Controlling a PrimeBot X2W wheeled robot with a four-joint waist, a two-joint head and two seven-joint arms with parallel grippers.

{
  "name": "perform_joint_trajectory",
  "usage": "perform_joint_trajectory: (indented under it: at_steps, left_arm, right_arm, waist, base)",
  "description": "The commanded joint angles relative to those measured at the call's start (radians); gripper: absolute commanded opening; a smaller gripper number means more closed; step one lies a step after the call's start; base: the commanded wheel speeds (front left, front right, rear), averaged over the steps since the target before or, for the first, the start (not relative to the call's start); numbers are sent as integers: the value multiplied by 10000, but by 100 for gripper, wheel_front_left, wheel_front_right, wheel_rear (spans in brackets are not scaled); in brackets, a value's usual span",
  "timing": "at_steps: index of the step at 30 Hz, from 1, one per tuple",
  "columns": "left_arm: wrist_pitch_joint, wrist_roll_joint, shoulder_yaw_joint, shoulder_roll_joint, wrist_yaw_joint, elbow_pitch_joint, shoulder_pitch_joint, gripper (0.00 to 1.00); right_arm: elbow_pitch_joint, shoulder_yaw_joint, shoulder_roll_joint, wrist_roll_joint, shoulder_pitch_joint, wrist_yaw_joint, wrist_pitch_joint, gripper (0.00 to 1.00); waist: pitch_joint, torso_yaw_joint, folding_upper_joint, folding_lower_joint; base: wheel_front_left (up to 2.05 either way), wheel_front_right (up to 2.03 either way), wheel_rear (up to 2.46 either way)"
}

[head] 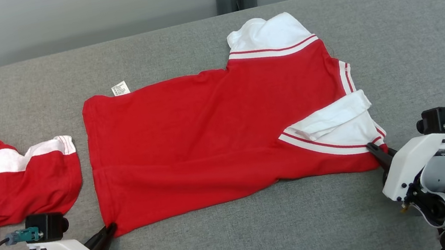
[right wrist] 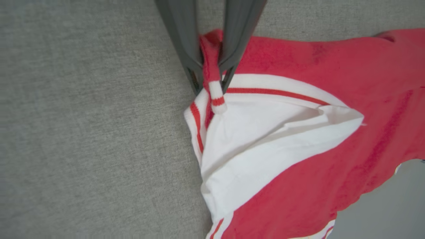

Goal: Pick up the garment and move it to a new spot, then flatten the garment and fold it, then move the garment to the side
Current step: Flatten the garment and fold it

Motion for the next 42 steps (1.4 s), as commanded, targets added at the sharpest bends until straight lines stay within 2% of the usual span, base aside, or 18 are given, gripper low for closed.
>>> perform_joint_trajectory:
  at_steps: [1, 6, 18, 25, 35, 36, 37, 38, 39, 42]
  left_arm:
    - [-35, 57, -3, 85, -2, -59, 105, 0]
    - [60, 4, -94, 270, 112, -546, 351, 0]
    - [358, -29, -504, 1085, 806, -2107, 1274, 0]
    - [508, -81, -687, 1622, 1114, -2840, 1752, 0]
    - [973, -245, -943, 1998, 1229, -3441, 2108, 0]
    - [990, -253, -951, 2011, 1236, -3464, 2132, 0]
    - [1002, -265, -952, 2025, 1269, -3487, 2144, 0]
    - [991, -275, -943, 2032, 1298, -3497, 2151, 44]
    - [982, -270, -931, 2037, 1325, -3511, 2155, 100]
    - [826, -293, -784, 2086, 1350, -3577, 2121, 100]
  right_arm:
    - [-15, 22, -168, 126, 77, 2, -35, 0]
    - [-231, 73, -433, 456, 284, 2, 255, 0]
    - [-1535, -165, -945, 1094, 1835, 2, 1683, 0]
    - [-2782, -710, -756, 1052, 3146, 2, 2553, 0]
    - [-4337, -1322, -271, 698, 4394, 2, 3670, 0]
    - [-4448, -1356, -215, 705, 4490, 2, 3740, 11]
    - [-4551, -1401, -169, 687, 4561, 2, 3816, 26]
    - [-4633, -1447, -140, 644, 4599, 2, 3893, 43]
    - [-4739, -1516, -113, 600, 4626, 2, 3930, 98]
    - [-5036, -1693, -42, 486, 4591, 2, 3964, 100]
  waist:
    - [-133, 15, 0, 0]
    - [-517, 47, 0, 0]
    - [-1161, -13, 0, 0]
    - [-1289, -41, 0, 0]
    - [-1361, -214, 0, 0]
    - [-1370, -220, 0, 0]
    - [-1374, -228, 0, 0]
    - [-1376, -237, 0, 0]
    - [-1375, -246, 0, 0]
    - [-1380, -261, 0, 0]
  base:
    - [0, 0, 0]
    - [0, 0, 0]
    - [0, 0, 0]
    - [0, 0, 0]
    - [0, 0, 0]
    - [0, 0, 0]
    - [0, 0, 0]
    - [0, 0, 0]
    - [0, 0, 0]
    - [0, 0, 0]
